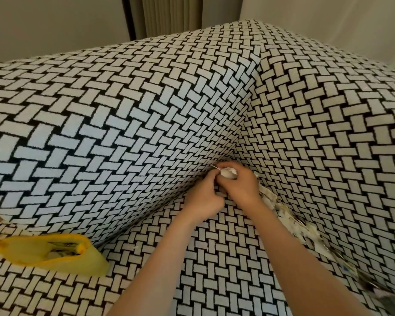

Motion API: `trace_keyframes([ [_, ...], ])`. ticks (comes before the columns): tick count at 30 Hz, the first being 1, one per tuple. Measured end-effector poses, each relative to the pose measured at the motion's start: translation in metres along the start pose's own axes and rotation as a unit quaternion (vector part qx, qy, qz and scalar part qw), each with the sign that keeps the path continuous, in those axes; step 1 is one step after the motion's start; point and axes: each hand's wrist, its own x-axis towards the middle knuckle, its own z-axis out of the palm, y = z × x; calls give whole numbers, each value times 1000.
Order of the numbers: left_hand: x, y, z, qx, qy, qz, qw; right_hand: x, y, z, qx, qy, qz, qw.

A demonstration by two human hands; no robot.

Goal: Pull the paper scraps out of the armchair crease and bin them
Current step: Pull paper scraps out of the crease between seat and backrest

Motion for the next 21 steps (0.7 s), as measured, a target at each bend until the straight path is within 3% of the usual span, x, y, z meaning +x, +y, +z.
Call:
trace_keyframes([
  [9,-24,6,13,-69,52,51,995,-34,2,-10,96,15,6,995],
  [21,-38,6,7,-233,39,70,969,-53,-1,-12,190,15,52,980],
])
